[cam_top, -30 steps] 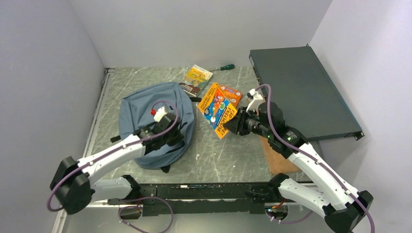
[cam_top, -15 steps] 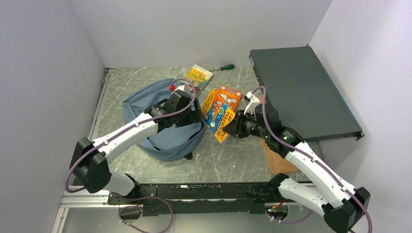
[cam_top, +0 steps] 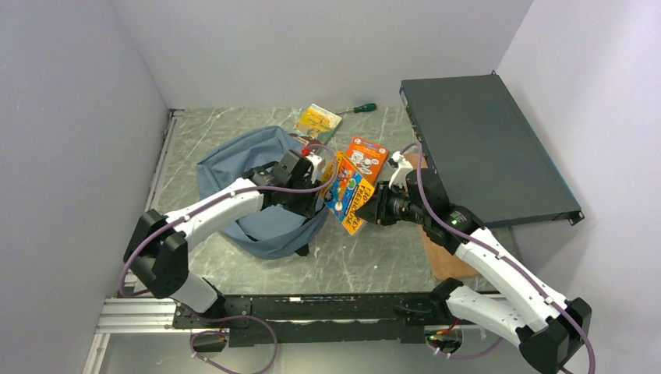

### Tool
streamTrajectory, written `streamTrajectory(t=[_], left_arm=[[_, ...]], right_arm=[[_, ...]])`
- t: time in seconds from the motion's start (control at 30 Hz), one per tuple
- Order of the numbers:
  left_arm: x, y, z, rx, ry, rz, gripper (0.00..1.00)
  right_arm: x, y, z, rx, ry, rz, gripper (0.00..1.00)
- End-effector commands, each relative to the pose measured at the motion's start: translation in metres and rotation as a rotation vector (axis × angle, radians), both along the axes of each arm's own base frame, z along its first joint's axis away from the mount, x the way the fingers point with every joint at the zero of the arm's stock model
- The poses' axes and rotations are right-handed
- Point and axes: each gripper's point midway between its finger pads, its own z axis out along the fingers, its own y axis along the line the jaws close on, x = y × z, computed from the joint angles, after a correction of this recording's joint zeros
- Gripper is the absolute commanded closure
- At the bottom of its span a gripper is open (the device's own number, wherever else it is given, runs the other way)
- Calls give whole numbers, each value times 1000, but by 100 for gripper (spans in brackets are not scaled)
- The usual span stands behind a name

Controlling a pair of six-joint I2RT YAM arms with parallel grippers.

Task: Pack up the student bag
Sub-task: Adjust the student bag at the center of the board, then place the book in the student bag.

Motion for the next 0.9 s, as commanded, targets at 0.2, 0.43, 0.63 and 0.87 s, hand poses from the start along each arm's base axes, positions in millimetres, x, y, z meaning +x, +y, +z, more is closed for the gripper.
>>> streamTrajectory(t=[0.2, 0.43, 0.63, 0.87], left_arm=[[-3, -15, 1, -40, 2, -99, 44], [-5, -8, -19, 25, 31, -80, 42], [1, -3, -29, 59, 15, -57, 58], [-8, -9, -8, -23, 1, -75, 29]], right_arm=[[7, 5, 38, 100, -119, -7, 100], [7, 7, 42, 116, -119, 1, 100], [6, 7, 43, 123, -122, 1, 100], [4, 7, 40, 123, -112, 2, 100]])
